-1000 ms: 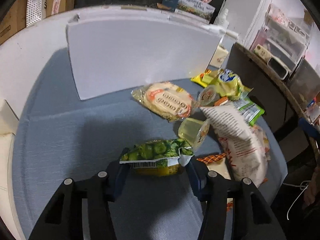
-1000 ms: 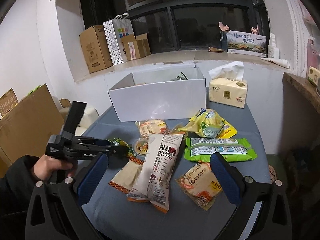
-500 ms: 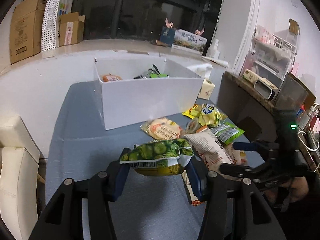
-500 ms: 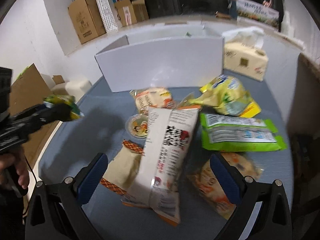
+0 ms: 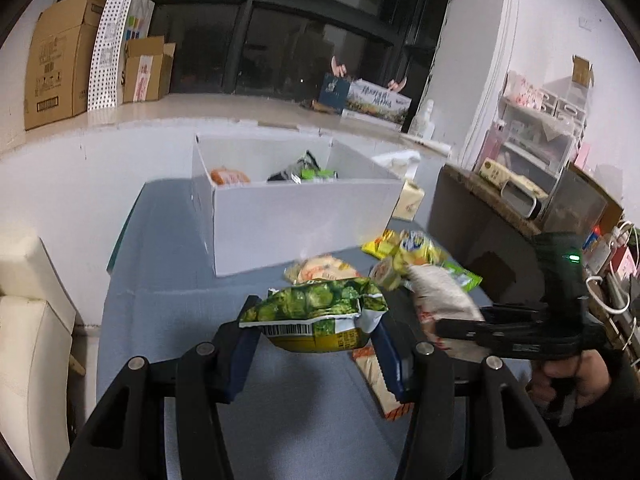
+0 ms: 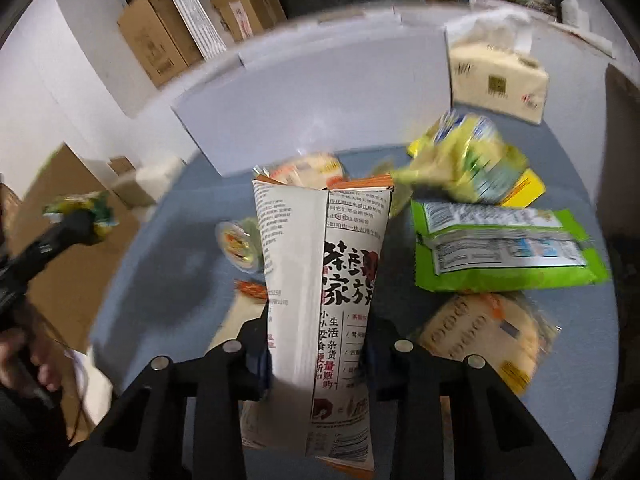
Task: Organize snacks
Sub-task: 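Lower both held snacks into the white box and open both grippers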
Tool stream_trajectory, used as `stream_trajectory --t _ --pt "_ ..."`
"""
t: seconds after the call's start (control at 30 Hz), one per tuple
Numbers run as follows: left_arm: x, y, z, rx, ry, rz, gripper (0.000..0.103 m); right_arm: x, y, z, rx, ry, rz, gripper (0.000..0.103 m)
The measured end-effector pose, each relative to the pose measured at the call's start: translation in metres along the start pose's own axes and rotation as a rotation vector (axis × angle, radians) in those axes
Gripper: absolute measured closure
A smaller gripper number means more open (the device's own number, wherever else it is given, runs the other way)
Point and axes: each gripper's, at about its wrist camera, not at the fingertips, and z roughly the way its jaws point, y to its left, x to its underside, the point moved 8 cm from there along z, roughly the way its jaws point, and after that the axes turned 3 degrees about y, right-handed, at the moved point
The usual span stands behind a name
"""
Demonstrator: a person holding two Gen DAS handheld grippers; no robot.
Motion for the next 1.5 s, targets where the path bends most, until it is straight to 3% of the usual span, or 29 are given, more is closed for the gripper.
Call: stream_trajectory --t 0.2,0.47,0.6,0.8,0.9,1.1,1.13,1.17,1.2,1.23,1.33,1.5 --pt "-0.041 -0.005 -0.004 0.004 -0.063 0.026 0.045 -0.037 0.01 -0.058 -0.004 -0.161 -0.029 0.065" --pt "-0.14 -0.003 0.018 0.019 -0.162 0.063 0.045 -0.143 0.011 -0.074 -0.003 -0.297 -0.041 0.065" --pt "-0.184 0.011 0.051 -0.002 -0.15 0.045 0.045 -0.209 0.004 -0.051 0.04 -0.292 -0.038 0.065" --pt "-0.207 0.028 0.107 -0.031 -0.07 0.035 0.045 -0.279 -0.011 0.005 0.082 -0.222 -0.022 0.065" --pt "-0.202 0.039 0.131 -0.095 -0.02 0.037 0.045 -0.289 -0.016 0.032 0.103 -0.184 -0.019 0.065" --pt "-0.187 0.05 0.155 -0.144 0.039 0.014 0.042 -0.287 -0.027 0.058 0.125 -0.14 -0.022 0.062" --pt "-0.185 0.053 0.161 -0.146 0.062 -0.002 0.039 -0.287 -0.029 0.061 0.111 -0.129 -0.012 0.051" --pt "-0.184 0.055 0.164 -0.149 0.073 -0.015 0.019 -0.287 -0.031 0.063 0.102 -0.12 -0.008 0.022" --pt "-0.182 0.057 0.165 -0.156 0.077 -0.026 0.0 -0.286 -0.033 0.063 0.107 -0.118 -0.006 0.007" --pt "-0.182 0.058 0.165 -0.16 0.067 -0.031 0.0 -0.285 -0.034 0.062 0.121 -0.13 -0.013 0.0" --pt "-0.18 0.053 0.163 -0.149 0.068 -0.025 0.0 -0.284 -0.034 0.051 0.165 -0.153 -0.058 0.0" --pt "-0.18 0.041 0.15 -0.137 0.064 0.0 0.0 -0.278 -0.028 0.02 0.108 -0.193 -0.049 0.0"
